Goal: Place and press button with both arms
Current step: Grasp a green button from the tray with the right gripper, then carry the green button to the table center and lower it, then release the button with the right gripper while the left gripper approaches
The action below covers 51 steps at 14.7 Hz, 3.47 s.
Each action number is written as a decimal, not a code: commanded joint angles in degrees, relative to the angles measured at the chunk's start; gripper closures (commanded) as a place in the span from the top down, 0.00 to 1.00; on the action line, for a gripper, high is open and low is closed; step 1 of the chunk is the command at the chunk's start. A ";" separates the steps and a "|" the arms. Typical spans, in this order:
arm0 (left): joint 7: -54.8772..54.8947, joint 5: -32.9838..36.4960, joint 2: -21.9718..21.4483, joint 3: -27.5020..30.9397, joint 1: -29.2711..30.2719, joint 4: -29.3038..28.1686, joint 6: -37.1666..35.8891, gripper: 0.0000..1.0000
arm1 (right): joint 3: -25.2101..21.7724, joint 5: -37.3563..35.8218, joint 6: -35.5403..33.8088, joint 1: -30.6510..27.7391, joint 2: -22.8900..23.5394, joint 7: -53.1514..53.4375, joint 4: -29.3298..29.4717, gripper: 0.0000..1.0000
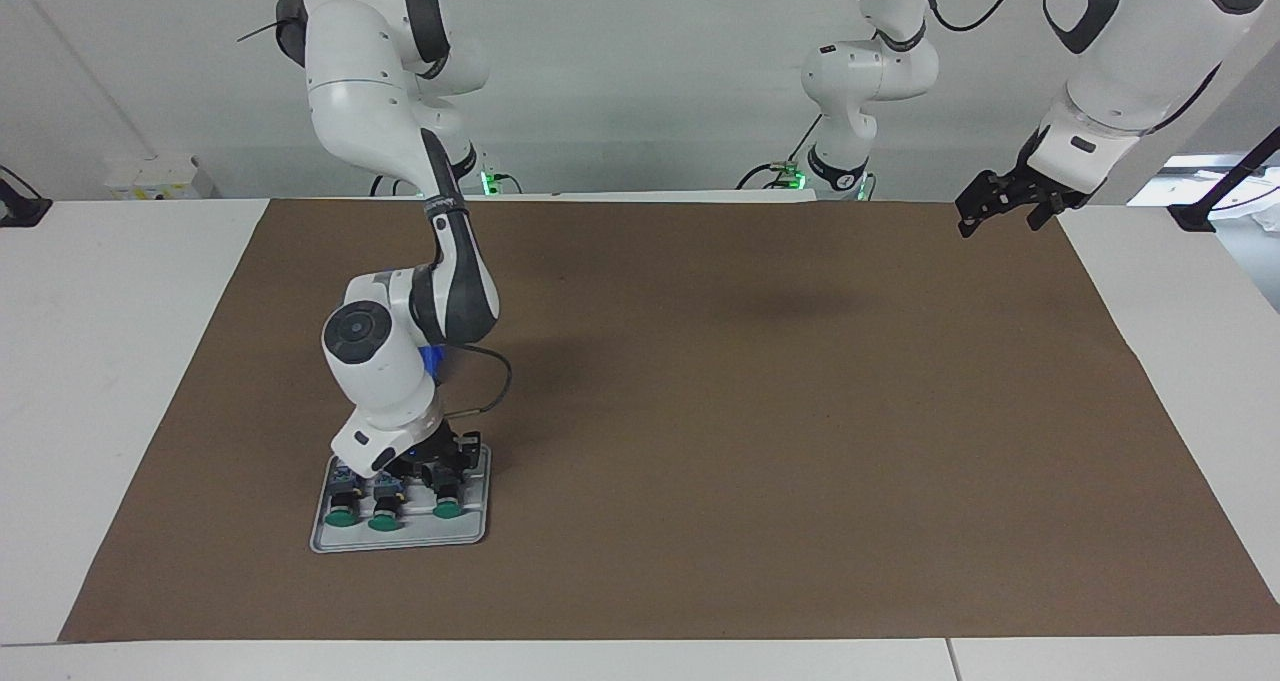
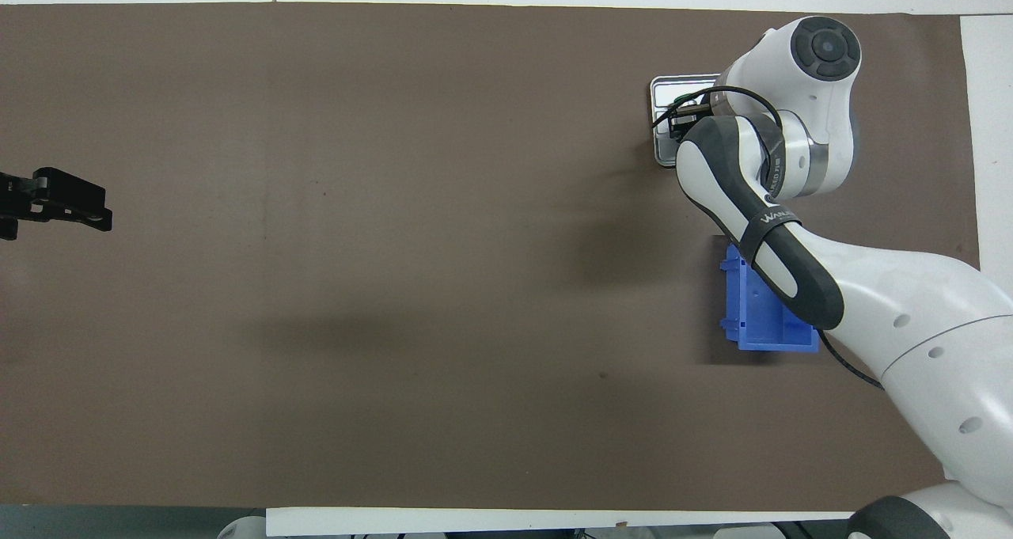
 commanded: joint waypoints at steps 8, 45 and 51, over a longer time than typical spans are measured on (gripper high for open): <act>0.79 -0.03 -2.02 0.32 0.04 -2.26 0.50 1.00 | 3.57 0.62 -22.80 8.81 -9.11 29.32 5.65 0.00; -29.31 -0.03 -3.08 -0.30 -5.49 -7.53 2.95 1.00 | 3.48 -0.26 -37.64 5.61 -25.00 60.94 5.57 1.00; -59.26 -0.90 1.75 -0.39 -15.76 -9.38 9.27 1.00 | 2.87 -1.05 -51.90 -9.85 -33.90 15.13 5.65 1.00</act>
